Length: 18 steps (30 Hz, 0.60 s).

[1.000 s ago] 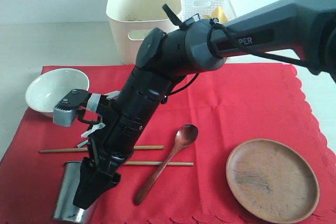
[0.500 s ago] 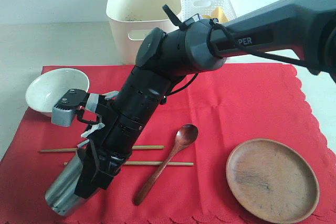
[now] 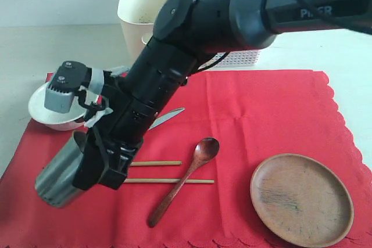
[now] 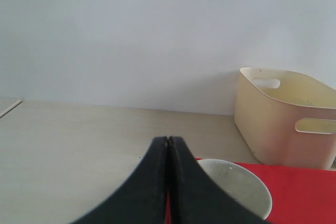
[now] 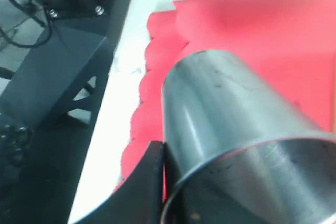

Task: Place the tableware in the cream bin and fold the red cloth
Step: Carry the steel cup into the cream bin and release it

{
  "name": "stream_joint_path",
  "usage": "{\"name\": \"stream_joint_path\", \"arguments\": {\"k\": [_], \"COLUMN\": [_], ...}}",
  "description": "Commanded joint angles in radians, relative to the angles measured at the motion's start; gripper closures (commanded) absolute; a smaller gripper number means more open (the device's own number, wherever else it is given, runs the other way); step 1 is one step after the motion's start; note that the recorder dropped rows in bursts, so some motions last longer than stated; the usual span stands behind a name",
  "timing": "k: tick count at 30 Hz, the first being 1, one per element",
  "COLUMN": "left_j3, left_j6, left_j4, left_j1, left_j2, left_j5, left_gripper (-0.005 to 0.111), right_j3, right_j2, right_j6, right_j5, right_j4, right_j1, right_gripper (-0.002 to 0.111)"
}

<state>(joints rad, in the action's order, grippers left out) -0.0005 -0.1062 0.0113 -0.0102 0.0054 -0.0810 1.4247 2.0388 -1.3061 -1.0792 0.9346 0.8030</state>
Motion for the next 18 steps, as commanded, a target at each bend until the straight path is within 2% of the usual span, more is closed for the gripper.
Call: {"name": "stream_joint_path", "arguments": {"k": [1, 6, 10, 13, 18], "left_j3": [0.001, 0.001, 0.001, 0.001, 0.001], "left_j6": [-0.002, -0.002, -0.002, -0.002, -0.002], "left_j4": [-0.003, -0.003, -0.003, -0.003, -0.003], "left_j1": [0.0, 0.0, 0.0, 0.0, 0.0], "left_j2": [-0.005, -0.005, -0.005, -0.005, -0.005], "left_j5": [0.001, 0.001, 0.001, 0.001, 0.001], "left_gripper": [0.104, 0.104, 0.104, 0.104, 0.104], "right_j3": [0.001, 0.001, 0.001, 0.001, 0.001], "right_j2": [-0.072, -0.11, -0.112, -0.112, -0.11], "right_j6": [-0.01, -0.008, 0.009, 0.018, 0.018], "right_j5": [0.074, 0.239, 0.506, 0.665, 0.835], "right_j4": [-0.015, -0.012, 0.053, 0.06, 0.062], "right_j1": [-0.017, -0.109, -0.191, -0.211, -0.213], "right_gripper": [0.108, 0.108, 0.108, 0.108, 0.108]}}
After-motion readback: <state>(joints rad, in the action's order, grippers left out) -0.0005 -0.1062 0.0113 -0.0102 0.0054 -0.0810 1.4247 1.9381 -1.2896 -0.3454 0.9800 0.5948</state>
